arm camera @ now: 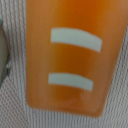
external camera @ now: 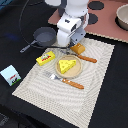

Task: Interact with the objects in diverse but meaningful ways.

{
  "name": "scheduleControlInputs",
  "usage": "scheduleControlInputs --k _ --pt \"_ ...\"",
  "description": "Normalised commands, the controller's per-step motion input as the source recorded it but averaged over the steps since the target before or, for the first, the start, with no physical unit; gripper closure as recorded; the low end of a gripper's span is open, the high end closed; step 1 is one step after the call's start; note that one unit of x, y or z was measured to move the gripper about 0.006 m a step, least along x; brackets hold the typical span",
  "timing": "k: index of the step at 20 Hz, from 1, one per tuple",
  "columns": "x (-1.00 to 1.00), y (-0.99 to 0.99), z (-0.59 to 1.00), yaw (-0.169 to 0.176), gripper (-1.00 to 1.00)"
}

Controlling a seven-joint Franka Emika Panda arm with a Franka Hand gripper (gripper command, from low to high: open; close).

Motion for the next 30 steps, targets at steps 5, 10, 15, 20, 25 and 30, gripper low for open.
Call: scheduleControlInputs --k 5,10,15,20,25,30 --pt "0.29 0.11 -0.03 -0.026 1.0" --pt "0.43 0.15 0.07 -0.036 1.0" --pt "0.44 0.15 0.06 -0.033 1.0" --pt "0.14 0.23 0.49 -0.02 1.0" --pt "0.15 0.33 0.99 -0.024 1.0" --pt "0.16 0.01 0.86 -0.014 1.0"
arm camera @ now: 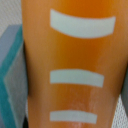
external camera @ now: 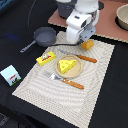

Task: Interact with the objects in diverse but meaningful ways.

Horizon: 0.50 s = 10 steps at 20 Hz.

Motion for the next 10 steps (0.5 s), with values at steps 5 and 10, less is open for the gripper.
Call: scheduleControlInputs --k 5,10 --pt "0.12 -0.61 0.75 -0.011 1.0" --pt "0.15 -0.8 0.72 0.0 1.0"
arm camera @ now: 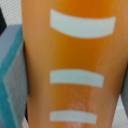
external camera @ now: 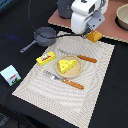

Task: Interact with the objects in diverse but meaningful ways.

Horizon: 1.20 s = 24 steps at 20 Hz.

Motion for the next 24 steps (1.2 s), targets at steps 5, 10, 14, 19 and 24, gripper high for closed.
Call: scheduleControlInputs --k 5,10,14,19,24 --pt "0.07 -0.86 0.57 0.0 1.0" --pt "0.01 -0.85 0.44 0.0 1.0" --pt "0.05 -0.83 0.28 0.0 1.0" --pt "0.05 -0.91 0.03 0.0 1.0" --pt "0.04 -0.94 -0.05 0.0 1.0"
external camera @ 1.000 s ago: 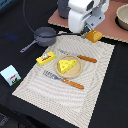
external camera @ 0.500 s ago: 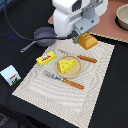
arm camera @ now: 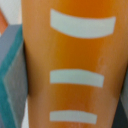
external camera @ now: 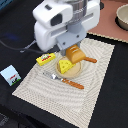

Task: Interact with the objects in diverse but meaningful ways.

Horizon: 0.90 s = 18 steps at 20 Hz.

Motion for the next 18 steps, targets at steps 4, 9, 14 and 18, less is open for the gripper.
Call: scheduleControlInputs --k 4,9,14,18 --pt "0.01 -0.96 -0.11 0.0 1.0" --pt "0.12 -0.83 -0.17 0.014 1.0" --pt "0.23 -0.51 -0.25 0.03 1.0" --pt "0.3 -0.25 -0.32 0.043 1.0"
